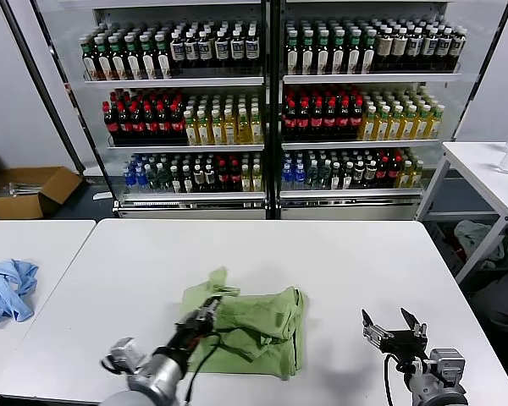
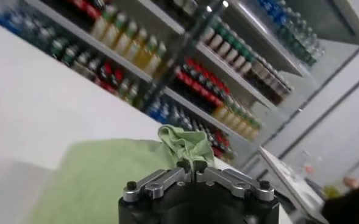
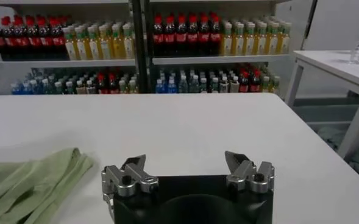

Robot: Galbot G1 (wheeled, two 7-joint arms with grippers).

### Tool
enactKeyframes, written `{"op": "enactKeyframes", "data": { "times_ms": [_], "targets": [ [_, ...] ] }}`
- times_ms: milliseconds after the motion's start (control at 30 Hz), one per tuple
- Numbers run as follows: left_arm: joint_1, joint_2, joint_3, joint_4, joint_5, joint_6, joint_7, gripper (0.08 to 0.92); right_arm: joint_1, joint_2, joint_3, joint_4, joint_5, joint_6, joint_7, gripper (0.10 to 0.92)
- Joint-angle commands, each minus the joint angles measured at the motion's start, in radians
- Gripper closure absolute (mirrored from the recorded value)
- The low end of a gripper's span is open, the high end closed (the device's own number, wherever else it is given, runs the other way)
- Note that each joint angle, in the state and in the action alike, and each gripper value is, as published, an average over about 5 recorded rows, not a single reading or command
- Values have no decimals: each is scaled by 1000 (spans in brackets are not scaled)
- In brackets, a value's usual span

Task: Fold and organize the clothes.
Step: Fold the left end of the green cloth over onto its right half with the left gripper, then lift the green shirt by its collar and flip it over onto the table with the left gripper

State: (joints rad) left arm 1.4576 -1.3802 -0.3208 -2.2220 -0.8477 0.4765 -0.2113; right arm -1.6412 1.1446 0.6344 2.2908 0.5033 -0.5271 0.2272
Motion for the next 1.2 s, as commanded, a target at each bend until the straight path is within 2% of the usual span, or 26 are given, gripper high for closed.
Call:
{"op": "enactKeyframes", "data": {
  "times_ms": [33,133,233,400,533,800,1033,1200],
  "targets": [
    [-115,-65,222,185,142,13,1,906,-2,0,6,0,1,3,0,202],
    [-120,-68,246,192,152,29,15,903,-4,-1,8,-3,1,5,0,203],
    [-117,-71,265,176,146,38,41,860,-2,-1,6,-6,1,6,0,203],
    [-119,-89,260,153,114,51,72,719,6,-2,-1,-14,0,6,0,202],
    [-69,-86,214,80,74,65,87,606,15,-6,-6,-24,1,8,-2,203],
    [80,-35,-7,-51,53,16,69,381,37,-12,-19,-44,3,12,-4,203],
    [108,12,-192,50,295,-92,-3,203,53,-15,-35,-54,2,12,-4,202],
    [108,24,-182,91,375,-97,-19,178,53,-17,-41,-55,-1,14,-5,203]
  ]
}}
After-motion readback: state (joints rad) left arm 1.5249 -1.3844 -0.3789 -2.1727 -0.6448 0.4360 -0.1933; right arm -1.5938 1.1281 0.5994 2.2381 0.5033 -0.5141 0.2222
